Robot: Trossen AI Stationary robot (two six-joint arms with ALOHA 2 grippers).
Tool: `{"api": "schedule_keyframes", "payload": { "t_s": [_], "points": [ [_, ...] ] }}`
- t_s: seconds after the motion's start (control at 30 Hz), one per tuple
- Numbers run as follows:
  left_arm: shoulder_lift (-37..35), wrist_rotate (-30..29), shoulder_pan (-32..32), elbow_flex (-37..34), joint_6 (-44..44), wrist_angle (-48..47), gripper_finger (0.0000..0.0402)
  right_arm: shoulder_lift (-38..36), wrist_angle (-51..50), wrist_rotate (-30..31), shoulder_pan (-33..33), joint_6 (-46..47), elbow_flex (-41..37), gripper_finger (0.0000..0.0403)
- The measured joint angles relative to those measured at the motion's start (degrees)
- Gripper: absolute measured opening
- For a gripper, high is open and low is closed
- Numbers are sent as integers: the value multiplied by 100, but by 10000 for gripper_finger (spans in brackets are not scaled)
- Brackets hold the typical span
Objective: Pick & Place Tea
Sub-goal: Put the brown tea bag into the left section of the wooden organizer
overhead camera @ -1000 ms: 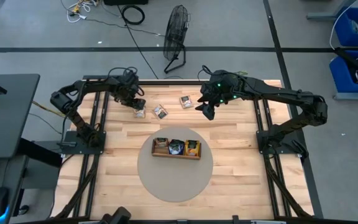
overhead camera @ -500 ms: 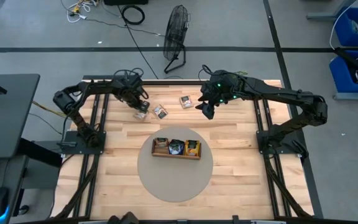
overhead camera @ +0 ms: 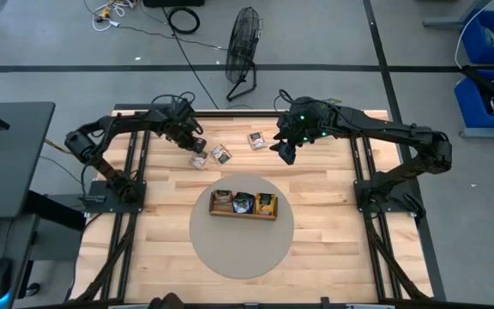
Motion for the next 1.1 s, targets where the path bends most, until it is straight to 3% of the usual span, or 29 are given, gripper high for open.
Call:
{"api": "schedule_keyframes", "payload": {
  "t_s": [0.63,1.1],
  "points": [
    [-1301,227,-127,14,-97,-181,0,-2,0,19,0,-24,0,217],
    [-1994,135,-1323,16,-782,439,0,0,-7,17,0,-24,0,217]
  ]
}}
